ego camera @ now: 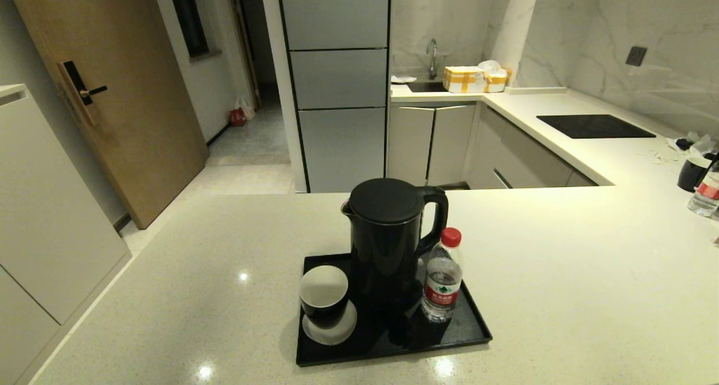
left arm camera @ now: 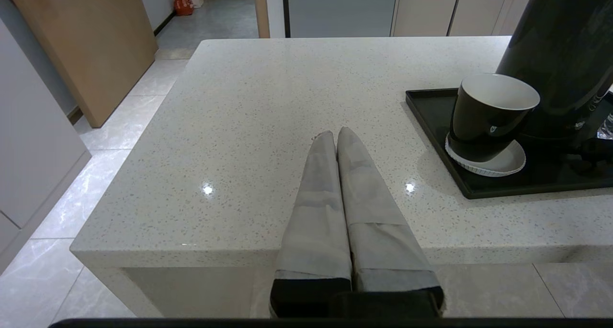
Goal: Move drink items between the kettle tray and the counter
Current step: Pick up the tea cup
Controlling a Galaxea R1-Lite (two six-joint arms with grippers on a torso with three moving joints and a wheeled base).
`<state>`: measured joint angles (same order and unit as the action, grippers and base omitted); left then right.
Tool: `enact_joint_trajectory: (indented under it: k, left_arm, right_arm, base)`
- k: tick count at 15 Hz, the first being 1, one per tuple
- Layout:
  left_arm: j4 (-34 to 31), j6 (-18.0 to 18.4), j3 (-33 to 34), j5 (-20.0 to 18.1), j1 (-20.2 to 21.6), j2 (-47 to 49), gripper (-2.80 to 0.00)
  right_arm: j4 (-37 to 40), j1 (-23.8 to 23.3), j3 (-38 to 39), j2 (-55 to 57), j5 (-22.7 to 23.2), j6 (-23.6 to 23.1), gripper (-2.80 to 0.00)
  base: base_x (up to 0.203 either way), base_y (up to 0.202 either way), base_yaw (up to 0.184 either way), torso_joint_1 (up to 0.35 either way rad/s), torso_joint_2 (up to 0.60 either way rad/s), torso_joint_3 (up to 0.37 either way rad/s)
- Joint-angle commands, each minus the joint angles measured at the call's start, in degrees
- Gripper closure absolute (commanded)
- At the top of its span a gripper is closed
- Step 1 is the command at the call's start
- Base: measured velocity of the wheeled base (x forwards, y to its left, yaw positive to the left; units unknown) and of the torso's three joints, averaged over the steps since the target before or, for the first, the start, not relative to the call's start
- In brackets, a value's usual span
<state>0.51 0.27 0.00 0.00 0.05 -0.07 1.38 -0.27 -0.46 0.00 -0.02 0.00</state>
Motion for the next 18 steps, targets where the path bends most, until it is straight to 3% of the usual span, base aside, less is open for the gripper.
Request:
enact_joint_trajectory:
  k: [1, 10, 13, 16, 18]
  left_arm:
    - [0.02, 0.0, 0.0, 0.0, -0.03, 0.07, 0.0]
    - [-0.36, 0.27, -0.14, 0.09, 0.0, 0.09, 0.0]
    - [-1.09, 5.88, -0.22, -0.61, -0.02, 0.11, 0.0]
    - [-1.22, 5.88, -0.26, -0.62, -0.05, 0.16, 0.0]
    - [-3.23, 5.92, -4.45, -0.66, -0.05, 2.55, 0.0]
  right_arm:
    - [0.03, 0.0, 0.02, 0.0, 0.02, 0.0, 0.0]
    - [0.03, 0.0, 0.02, 0.0, 0.02, -0.09, 0.0]
    - [0.03, 0.0, 0.02, 0.0, -0.06, -0.01, 0.0]
    - [0.03, 0.0, 0.02, 0.0, 0.02, 0.0, 0.0]
    - [0.03, 0.0, 0.02, 0.0, 0.02, -0.09, 0.0]
  base:
    - [0.0, 0.0, 0.0, 0.0, 0.0, 0.0]
    - [0.0, 0.0, 0.0, 0.0, 0.0, 0.0]
    - [0.0, 0.0, 0.0, 0.0, 0.0, 0.0]
    - [0.0, 0.0, 0.0, 0.0, 0.0, 0.0]
    - [0.0, 0.0, 0.0, 0.0, 0.0, 0.0]
